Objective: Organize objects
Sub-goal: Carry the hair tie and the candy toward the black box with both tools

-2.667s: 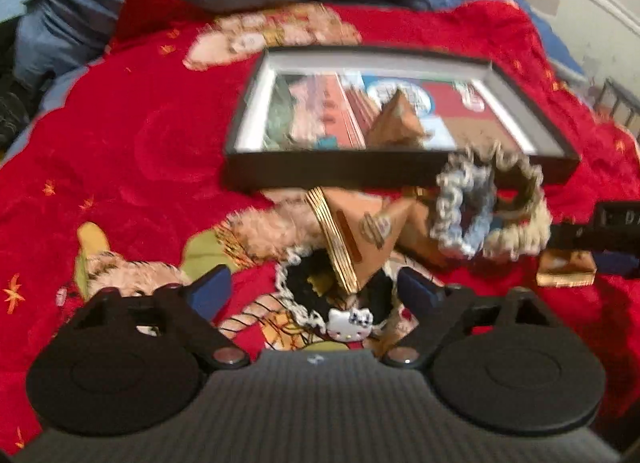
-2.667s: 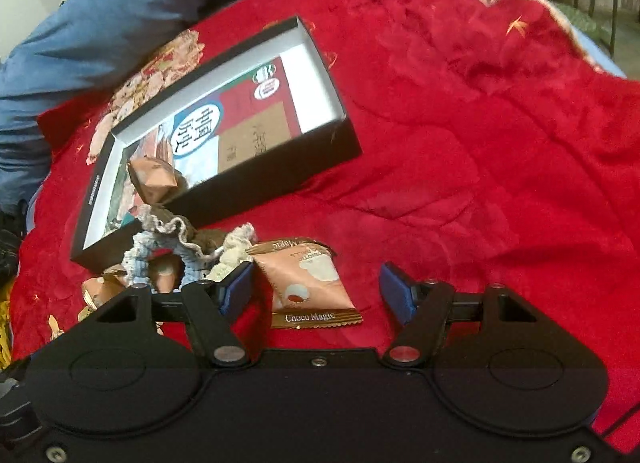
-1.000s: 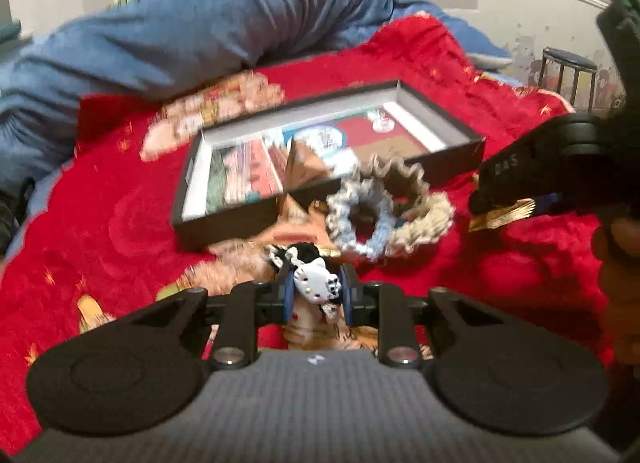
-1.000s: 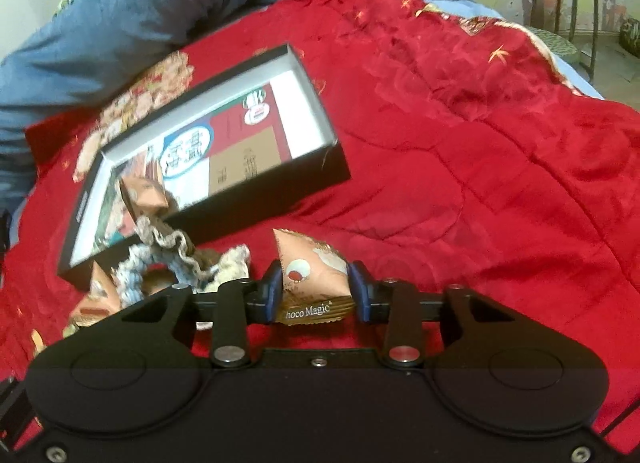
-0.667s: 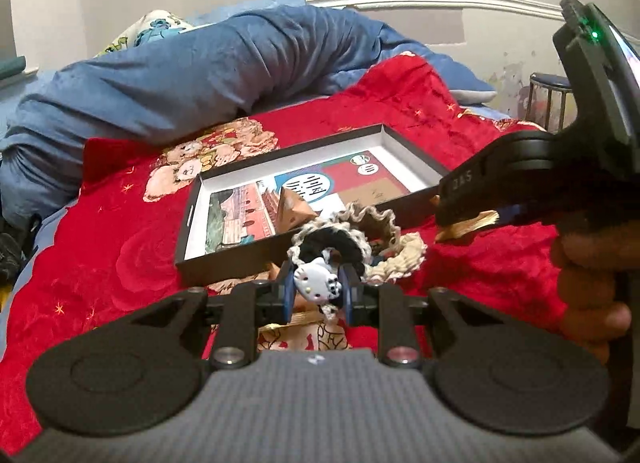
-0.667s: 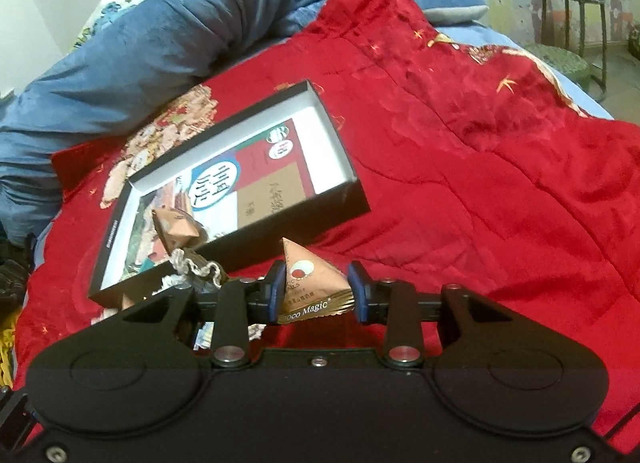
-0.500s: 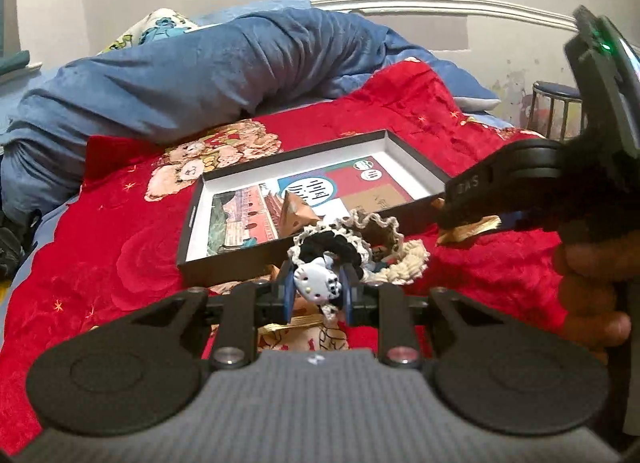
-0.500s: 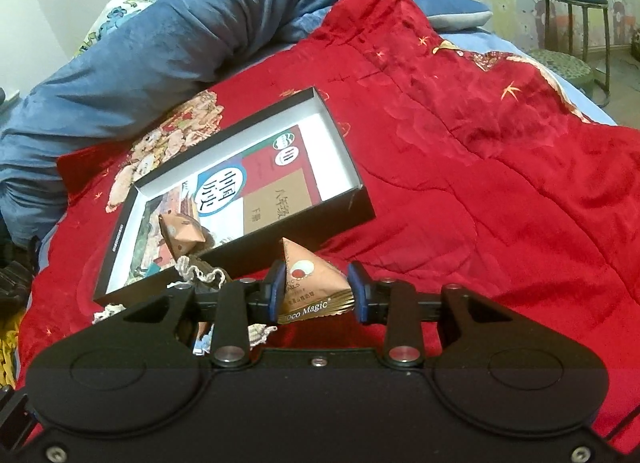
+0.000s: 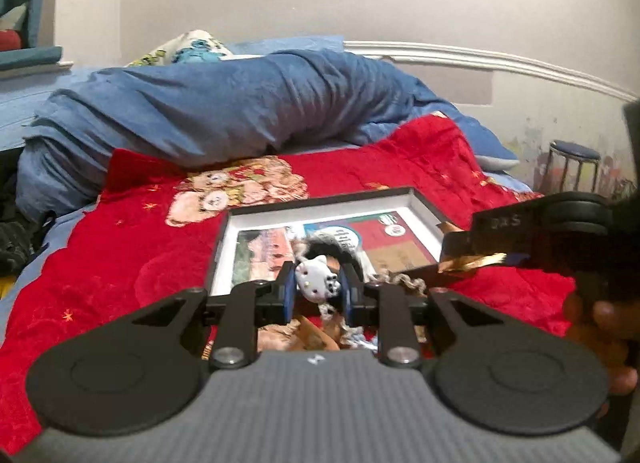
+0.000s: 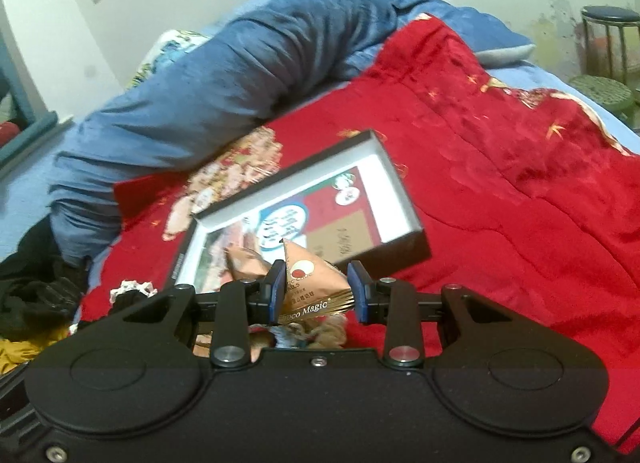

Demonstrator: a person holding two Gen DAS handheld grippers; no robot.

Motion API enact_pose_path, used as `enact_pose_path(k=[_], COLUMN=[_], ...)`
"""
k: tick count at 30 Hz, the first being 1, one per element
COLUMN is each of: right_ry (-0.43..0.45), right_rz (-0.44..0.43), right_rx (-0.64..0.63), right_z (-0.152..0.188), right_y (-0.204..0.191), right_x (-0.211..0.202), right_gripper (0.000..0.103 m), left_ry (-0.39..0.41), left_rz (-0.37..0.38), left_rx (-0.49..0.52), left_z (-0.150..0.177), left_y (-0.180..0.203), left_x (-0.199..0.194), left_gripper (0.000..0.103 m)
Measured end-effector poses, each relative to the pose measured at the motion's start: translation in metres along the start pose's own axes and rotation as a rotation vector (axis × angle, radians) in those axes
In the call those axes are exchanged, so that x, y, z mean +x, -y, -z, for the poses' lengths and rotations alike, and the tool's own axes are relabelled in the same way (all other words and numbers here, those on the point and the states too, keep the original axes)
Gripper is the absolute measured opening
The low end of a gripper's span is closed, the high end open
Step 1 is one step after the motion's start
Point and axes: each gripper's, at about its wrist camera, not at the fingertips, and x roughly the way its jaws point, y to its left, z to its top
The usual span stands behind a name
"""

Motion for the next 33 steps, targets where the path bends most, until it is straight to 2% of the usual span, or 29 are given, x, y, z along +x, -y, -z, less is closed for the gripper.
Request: enact_pose_path(k=[5, 7, 9, 11, 13, 15, 17, 20, 26, 27, 28, 29, 30, 32, 33], right_ry=[0.047, 0.056, 0.054, 0.044, 0.034, 0.027, 0.028, 0.027, -0.001, -0.003, -0.006, -0.012, -0.019, -0.043, -0.057], right_rz=[-0.068, -0.077, -0.071, -0.061, -0.042, -0.039, -0.048, -0.060, -0.075, -0.077, -0.076, -0.073, -0.070, -0.042, -0.024], right_rx=[-0.012, -0.009, 0.000, 0.010, 0.022, 0.038, 0.048, 0.062, 0.076, 0.076, 0.075, 0.075, 0.074, 0.073, 0.077], right_z=[-0.008, -0.010, -0.010, -0.009, -0.008, -0.006, -0.004, -0.004, -0.005, -0.004, -0.004, -0.004, -0.004, -0.003, -0.003], right_y=[-0.007, -0.008, -0.007, -0.004, -0.002, 0.001, 0.005, 0.008, 0.011, 0.012, 0.012, 0.012, 0.011, 0.012, 0.013], right_x=[-0.006, -0.007, -0.008, -0.008, -0.009, -0.011, -0.014, -0.012, 0.001, 0.003, 0.004, 0.007, 0.009, 0.013, 0.015], right_gripper=[0.032, 0.032, 0.032, 0.032, 0.032, 0.032, 0.032, 0.032, 0.032, 0.032, 0.031, 0.030, 0.029, 0.029, 0.029], left_ry=[0.038, 0.031, -0.037, -0.146, -0.208, -0.240, -0.259, -0.284, -0.357, -0.369, -0.383, -0.411, -0.425, -0.427, -0.430], left_rz=[-0.009, 0.000, 0.027, 0.071, 0.044, 0.016, -0.012, -0.032, -0.105, -0.111, -0.114, -0.121, -0.125, -0.138, -0.141], left_rx=[-0.035, -0.046, -0.051, -0.086, -0.112, -0.061, 0.020, 0.092, 0.070, 0.073, 0.078, 0.081, 0.075, 0.075, 0.073], left_z=[-0.007, -0.009, -0.009, -0.001, 0.013, 0.024, 0.034, 0.044, 0.055, 0.057, 0.058, 0.060, 0.062, 0.063, 0.063], left_y=[-0.012, -0.017, -0.022, -0.026, -0.025, -0.015, -0.002, 0.014, 0.014, 0.013, 0.012, 0.012, 0.010, 0.009, 0.007], left_x=[-0.006, -0.005, 0.001, 0.008, 0.009, 0.009, 0.013, 0.023, 0.061, 0.066, 0.070, 0.075, 0.077, 0.077, 0.077], left_gripper=[0.026, 0.026, 0.032, 0.049, 0.053, 0.068, 0.075, 0.079, 0.080, 0.073, 0.060, 0.039, 0.025, 0.016, 0.015])
